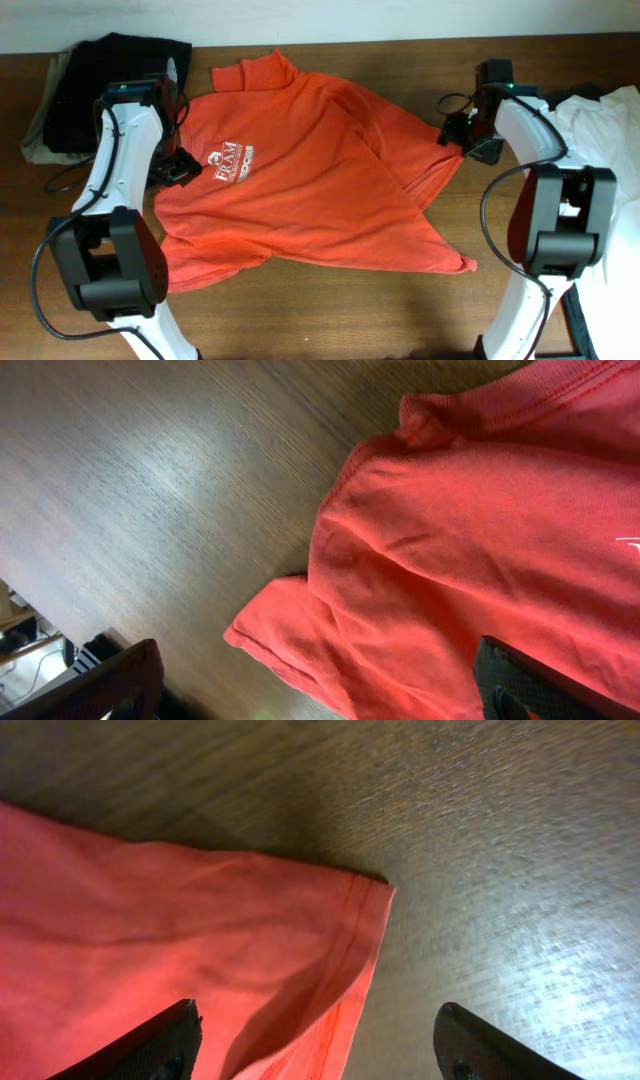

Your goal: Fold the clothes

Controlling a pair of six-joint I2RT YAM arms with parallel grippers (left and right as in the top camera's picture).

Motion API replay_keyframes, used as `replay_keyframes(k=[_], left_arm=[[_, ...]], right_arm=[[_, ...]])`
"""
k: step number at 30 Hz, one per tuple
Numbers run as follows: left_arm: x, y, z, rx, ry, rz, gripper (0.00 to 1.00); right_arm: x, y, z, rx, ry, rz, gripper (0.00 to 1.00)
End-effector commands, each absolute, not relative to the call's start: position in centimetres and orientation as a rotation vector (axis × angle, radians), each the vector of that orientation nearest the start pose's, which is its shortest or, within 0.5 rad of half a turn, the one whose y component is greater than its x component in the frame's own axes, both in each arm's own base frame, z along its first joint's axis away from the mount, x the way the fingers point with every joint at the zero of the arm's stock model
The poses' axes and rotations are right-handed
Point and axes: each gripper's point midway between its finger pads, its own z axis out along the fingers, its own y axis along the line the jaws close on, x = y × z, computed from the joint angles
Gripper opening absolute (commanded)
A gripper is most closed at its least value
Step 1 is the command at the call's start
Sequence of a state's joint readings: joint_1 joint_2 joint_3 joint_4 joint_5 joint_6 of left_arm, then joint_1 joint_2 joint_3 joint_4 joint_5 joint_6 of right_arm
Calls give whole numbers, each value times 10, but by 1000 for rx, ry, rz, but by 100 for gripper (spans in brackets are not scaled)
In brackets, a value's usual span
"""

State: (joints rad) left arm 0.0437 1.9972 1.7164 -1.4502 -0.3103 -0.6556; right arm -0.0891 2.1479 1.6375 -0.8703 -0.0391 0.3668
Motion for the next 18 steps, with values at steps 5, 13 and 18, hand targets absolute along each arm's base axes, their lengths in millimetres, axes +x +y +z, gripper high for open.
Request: replay_keyframes(k=[5,13,18], left_arm=[[340,68,114,-1053,2952,526,99],[342,68,114,-1052,2943,519,99],[342,68,114,-1052,2943,519,99]], right_arm=[[462,-48,11,677,2848,-4,78],[458,-48,-7,684,2886,-15,62],[463,-49,-6,686,2865,-16,25]])
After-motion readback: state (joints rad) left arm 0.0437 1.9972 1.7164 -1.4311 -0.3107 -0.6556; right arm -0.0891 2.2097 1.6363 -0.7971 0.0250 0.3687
